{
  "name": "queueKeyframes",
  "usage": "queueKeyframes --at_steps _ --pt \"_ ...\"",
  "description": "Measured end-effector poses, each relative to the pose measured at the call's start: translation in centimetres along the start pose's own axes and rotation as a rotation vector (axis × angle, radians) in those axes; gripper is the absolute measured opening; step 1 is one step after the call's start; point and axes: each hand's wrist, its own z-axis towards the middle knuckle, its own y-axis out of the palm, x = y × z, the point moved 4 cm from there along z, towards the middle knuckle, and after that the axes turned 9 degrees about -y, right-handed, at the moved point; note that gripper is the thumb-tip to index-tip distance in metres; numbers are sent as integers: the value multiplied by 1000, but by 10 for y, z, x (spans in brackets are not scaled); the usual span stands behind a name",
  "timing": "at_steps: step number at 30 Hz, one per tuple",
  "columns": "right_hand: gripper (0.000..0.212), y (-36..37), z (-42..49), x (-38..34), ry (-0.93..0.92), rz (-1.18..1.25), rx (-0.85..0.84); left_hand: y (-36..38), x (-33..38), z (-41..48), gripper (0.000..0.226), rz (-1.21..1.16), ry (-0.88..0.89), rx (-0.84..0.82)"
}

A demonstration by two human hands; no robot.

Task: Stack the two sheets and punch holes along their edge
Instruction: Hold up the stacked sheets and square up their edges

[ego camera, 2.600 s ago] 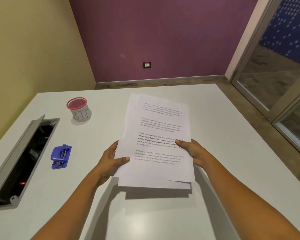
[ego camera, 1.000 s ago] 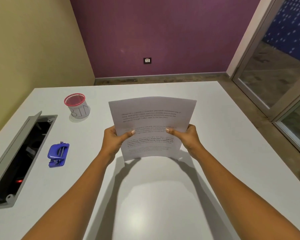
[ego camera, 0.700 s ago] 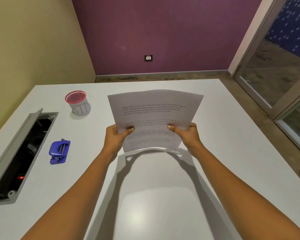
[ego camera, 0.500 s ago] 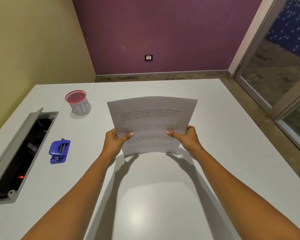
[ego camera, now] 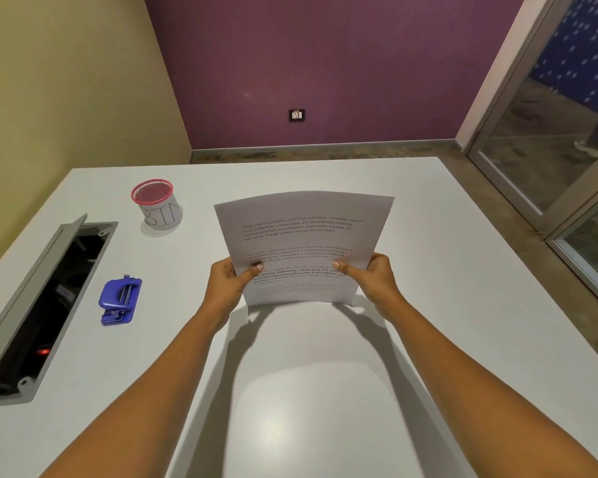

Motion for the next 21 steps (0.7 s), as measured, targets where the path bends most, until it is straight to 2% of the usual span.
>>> queueKeyframes --at_steps 4,8,12,21 --pt "16 -1 0 -3 -12 -4 46 3 5 0 16 0 6 35" --pt "21 -3 2 -13 -75 43 38 1 13 2 24 6 45 27" --pt "22 -3 -2 -7 -60 51 -2 1 6 0 29 -12 23 11" --pt "19 -6 2 -7 -47 48 44 7 14 0 21 -24 39 2"
